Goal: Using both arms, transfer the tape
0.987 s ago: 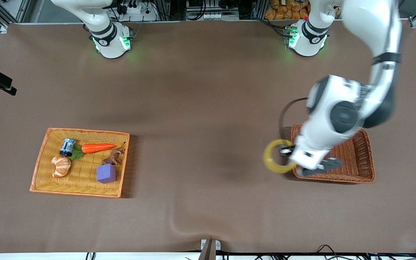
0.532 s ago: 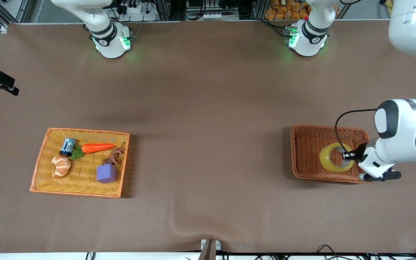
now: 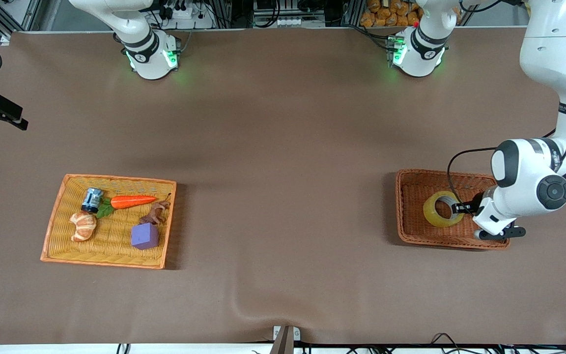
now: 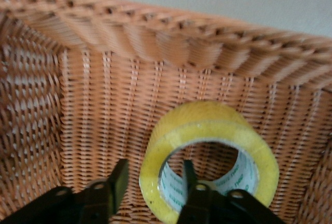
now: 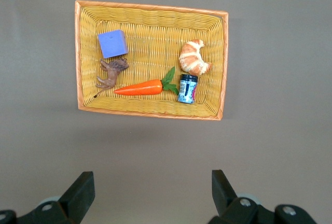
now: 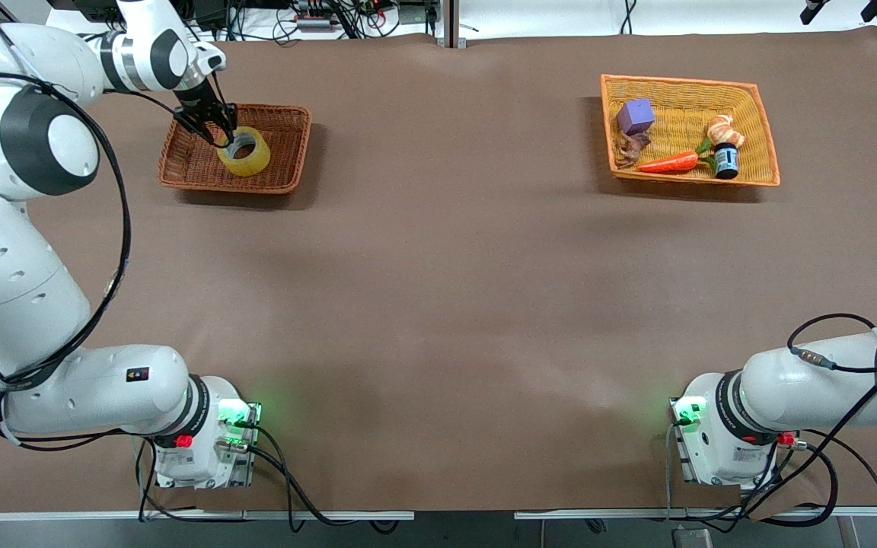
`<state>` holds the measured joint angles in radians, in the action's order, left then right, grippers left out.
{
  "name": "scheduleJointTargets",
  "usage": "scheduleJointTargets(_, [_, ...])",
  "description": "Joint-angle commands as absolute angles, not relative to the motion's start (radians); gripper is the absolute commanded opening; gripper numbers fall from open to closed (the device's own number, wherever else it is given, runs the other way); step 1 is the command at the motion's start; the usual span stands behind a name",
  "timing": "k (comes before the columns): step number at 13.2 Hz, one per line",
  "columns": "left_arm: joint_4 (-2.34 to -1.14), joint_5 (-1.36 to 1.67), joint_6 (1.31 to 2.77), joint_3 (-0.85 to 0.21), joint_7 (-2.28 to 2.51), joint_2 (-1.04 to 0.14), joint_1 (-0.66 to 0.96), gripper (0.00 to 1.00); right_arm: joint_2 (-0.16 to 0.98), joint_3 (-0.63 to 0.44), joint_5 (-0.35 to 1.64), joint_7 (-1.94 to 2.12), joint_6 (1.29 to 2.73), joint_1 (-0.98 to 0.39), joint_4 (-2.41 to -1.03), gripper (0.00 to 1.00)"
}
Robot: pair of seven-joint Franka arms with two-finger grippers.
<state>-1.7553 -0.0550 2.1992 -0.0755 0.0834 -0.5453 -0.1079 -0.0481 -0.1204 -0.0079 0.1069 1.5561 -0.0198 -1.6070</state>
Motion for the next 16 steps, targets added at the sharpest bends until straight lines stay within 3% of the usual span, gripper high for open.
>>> scheduleJointTargets(1, [-1.737,-0.083,2.181,-0.092,0.089,-0.447,-0.110,1.00,-0.052,-0.123,-0.017,0.092,1.557,-0.034,-1.606,1.00])
scheduleJointTargets(4, [-1.665,-0.083,2.163,-0.092,0.048,-0.338,-0.112,1.00,-0.052,-0.123,-0.017,0.092,1.559,-0.038,-1.606,1.00])
scheduleJointTargets(9, [-1.556,-0.071,1.881,-0.116,0.032,-0.171,-0.112,1.00,-0.052,-0.123,-0.017,0.094,1.568,-0.041,-1.597,1.00])
scheduleJointTargets(16, [-1.453,-0.025,1.605,-0.123,0.021,-0.095,-0.103,1.00,-0.025,-0.124,-0.015,0.097,1.557,-0.025,-1.568,1.00])
